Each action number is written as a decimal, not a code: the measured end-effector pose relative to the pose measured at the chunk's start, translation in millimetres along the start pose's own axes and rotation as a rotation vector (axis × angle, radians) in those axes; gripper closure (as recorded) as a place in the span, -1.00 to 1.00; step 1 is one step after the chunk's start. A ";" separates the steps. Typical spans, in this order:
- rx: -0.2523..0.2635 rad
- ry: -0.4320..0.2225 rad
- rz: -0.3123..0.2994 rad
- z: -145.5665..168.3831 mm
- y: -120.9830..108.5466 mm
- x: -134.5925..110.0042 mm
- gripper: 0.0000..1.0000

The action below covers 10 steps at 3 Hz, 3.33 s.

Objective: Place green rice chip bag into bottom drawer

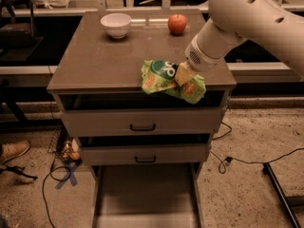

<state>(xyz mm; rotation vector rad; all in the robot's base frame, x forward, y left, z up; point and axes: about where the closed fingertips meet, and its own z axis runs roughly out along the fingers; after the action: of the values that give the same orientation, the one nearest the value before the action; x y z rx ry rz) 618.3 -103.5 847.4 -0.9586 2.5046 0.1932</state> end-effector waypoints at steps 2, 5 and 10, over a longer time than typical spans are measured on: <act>-0.011 0.047 0.081 -16.2 1.4 51.5 1.00; -0.112 0.296 0.321 29.8 31.4 204.2 1.00; -0.742 0.151 0.409 220.1 215.0 223.7 1.00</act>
Offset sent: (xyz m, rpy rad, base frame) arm -0.0962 -0.0826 -0.0289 -0.0098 0.1598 -0.1670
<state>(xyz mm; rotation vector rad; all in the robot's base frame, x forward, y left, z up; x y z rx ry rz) 407.7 -14.3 543.3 -0.6973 2.7832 1.2864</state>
